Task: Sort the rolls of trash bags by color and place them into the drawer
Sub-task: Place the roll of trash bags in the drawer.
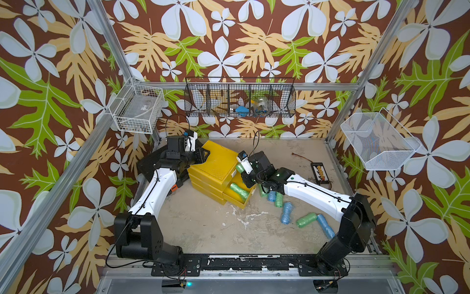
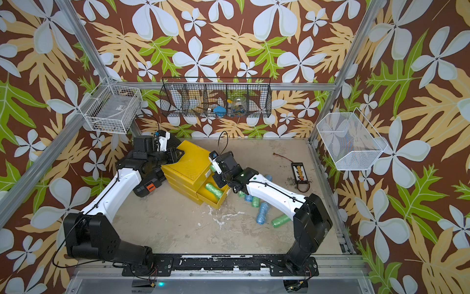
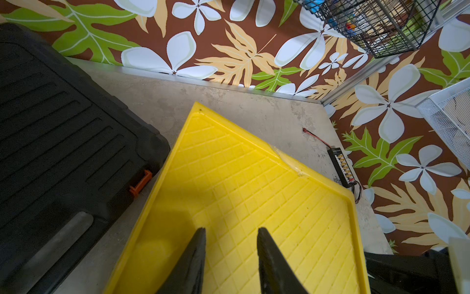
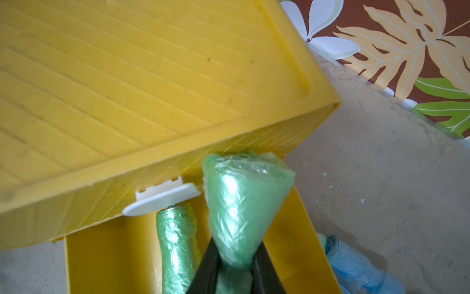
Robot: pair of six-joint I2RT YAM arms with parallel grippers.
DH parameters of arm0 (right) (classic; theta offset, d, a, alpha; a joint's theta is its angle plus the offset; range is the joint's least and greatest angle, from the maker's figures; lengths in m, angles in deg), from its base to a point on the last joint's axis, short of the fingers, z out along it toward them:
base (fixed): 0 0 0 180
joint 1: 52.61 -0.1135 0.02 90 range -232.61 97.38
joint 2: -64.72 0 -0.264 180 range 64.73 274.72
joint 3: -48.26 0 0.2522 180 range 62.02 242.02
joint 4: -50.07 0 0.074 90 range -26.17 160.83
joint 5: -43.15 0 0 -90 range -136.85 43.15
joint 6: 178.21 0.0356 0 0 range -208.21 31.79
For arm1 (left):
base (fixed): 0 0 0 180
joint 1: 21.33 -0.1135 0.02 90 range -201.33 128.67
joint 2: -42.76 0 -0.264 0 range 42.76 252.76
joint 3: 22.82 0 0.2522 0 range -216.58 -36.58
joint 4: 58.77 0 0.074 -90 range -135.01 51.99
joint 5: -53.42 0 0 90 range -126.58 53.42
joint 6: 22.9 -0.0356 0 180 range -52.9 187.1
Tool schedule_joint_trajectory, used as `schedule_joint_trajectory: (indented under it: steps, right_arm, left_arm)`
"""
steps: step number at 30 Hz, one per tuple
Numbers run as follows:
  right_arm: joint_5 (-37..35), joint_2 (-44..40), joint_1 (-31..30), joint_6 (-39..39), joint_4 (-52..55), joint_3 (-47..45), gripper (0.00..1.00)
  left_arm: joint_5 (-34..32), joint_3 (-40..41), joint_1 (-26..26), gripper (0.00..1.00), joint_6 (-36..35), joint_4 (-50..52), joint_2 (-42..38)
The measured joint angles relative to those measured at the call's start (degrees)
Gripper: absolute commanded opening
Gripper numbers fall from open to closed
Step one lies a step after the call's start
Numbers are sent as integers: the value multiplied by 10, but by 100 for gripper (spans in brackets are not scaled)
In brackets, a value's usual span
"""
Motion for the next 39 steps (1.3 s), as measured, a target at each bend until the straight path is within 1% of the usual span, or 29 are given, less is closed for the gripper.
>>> schedule_joint_trajectory:
  steps: [9,13,16,19,22,24,28,33,39]
  right_arm:
    - [-11,-10,-3,-19,-18,-66,16]
    - [-11,-14,-3,-22,-29,-76,18]
    - [-9,-10,-4,-24,-29,-74,25]
    - [0,-7,-6,-30,-27,-71,39]
    - [2,-11,-7,-29,-25,-68,50]
    - [1,-18,-7,-18,-22,-61,54]
    - [-10,-40,-7,-2,-22,-45,59]
    - [-23,-83,6,22,-22,-44,59]
    - [-28,-137,80,73,-15,-82,56]
  left_arm:
    - [-2,-4,0,38,-4,5,1]
    - [-2,-4,0,37,-4,5,1]
    - [-3,-4,0,37,-4,5,1]
    - [-3,-4,0,37,-4,5,2]
    - [-3,-5,0,37,-4,5,2]
    - [-4,-6,0,37,-4,5,2]
    - [-4,-8,0,38,-4,9,2]
    - [-4,-9,0,37,-4,13,2]
    - [-4,-9,0,37,-4,13,2]
